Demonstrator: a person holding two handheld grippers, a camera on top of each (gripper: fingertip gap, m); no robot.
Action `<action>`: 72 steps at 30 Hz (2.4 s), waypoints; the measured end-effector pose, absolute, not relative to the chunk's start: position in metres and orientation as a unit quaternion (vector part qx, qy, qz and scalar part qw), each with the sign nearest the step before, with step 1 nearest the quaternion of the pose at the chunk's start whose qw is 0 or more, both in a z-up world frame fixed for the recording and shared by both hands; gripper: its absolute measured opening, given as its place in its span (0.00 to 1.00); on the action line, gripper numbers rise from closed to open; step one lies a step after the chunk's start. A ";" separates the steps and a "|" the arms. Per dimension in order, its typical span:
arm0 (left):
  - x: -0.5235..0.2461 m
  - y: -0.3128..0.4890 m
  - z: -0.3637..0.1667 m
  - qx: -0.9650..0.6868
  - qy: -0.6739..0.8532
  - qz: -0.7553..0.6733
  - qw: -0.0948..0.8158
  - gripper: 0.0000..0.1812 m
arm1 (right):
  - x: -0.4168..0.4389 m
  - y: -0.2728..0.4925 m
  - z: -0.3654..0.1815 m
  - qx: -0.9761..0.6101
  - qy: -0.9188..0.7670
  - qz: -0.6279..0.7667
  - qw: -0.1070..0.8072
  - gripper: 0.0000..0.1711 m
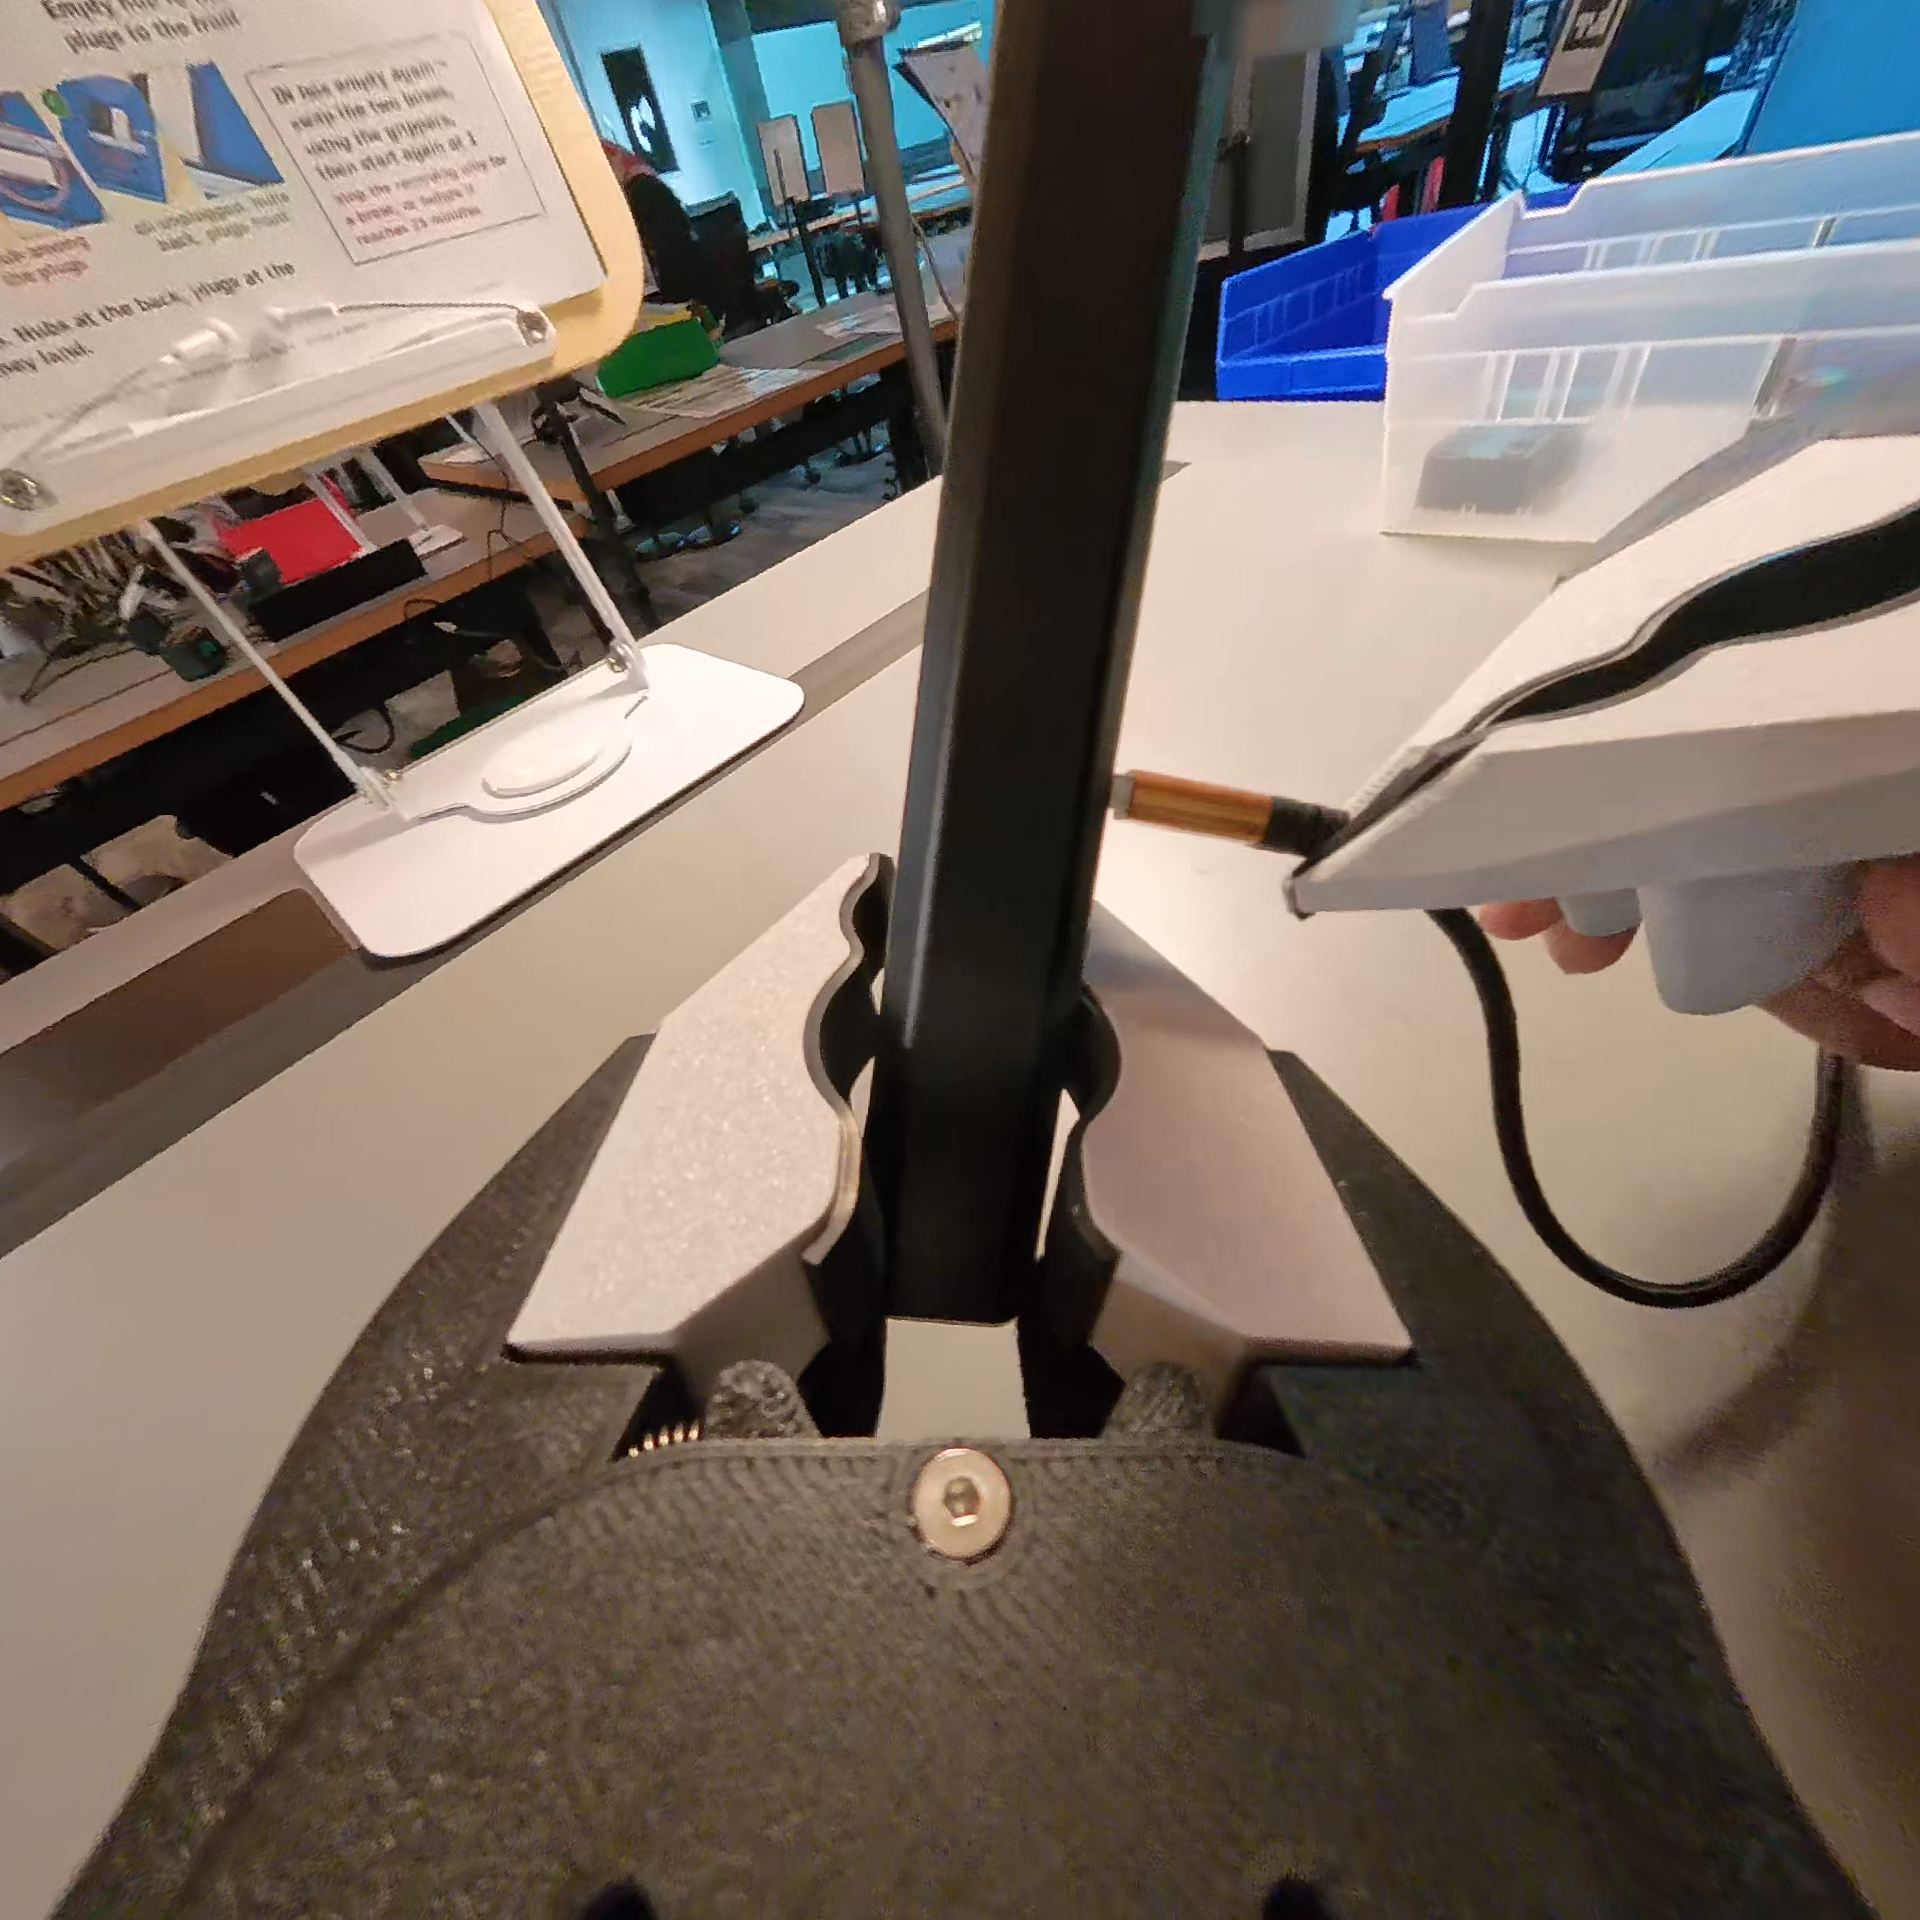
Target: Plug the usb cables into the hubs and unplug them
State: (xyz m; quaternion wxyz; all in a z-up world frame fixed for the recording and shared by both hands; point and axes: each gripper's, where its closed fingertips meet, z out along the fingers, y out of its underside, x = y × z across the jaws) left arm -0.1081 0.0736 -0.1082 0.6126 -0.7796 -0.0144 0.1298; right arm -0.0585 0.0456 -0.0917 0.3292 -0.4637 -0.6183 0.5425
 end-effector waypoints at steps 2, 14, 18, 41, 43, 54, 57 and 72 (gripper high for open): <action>-0.120 0.067 -0.101 -0.773 -0.044 0.149 0.616 0.17 | -0.059 0.059 -0.089 -0.467 -0.615 0.535 0.343 0.02; -0.151 0.050 -0.118 -0.790 -0.087 0.081 0.602 0.16 | -0.045 0.089 -0.071 -0.471 -0.599 0.556 0.332 0.02; -0.131 0.061 -0.133 -0.812 -0.050 0.081 0.576 0.17 | -0.022 0.123 -0.043 -0.484 -0.577 0.551 0.359 0.02; -0.117 0.066 -0.140 -0.824 -0.027 0.091 0.559 0.17 | 0.154 0.439 0.035 -0.575 -0.389 0.376 0.614 0.02; -0.117 0.065 -0.139 -0.823 -0.028 0.090 0.560 0.17 | 0.154 0.448 -0.005 -0.626 -0.381 0.372 0.570 0.02; -0.117 0.066 -0.142 -0.828 -0.020 0.095 0.553 0.17 | 0.205 0.450 -0.103 -0.790 -0.389 0.213 0.424 0.04; -0.116 0.066 -0.142 -0.828 -0.019 0.096 0.552 0.17 | 0.214 0.445 -0.099 -0.795 -0.380 0.222 0.418 0.03; -0.113 0.068 -0.144 -0.831 -0.013 0.097 0.548 0.17 | 0.263 0.449 -0.150 -0.859 -0.390 0.234 0.235 0.07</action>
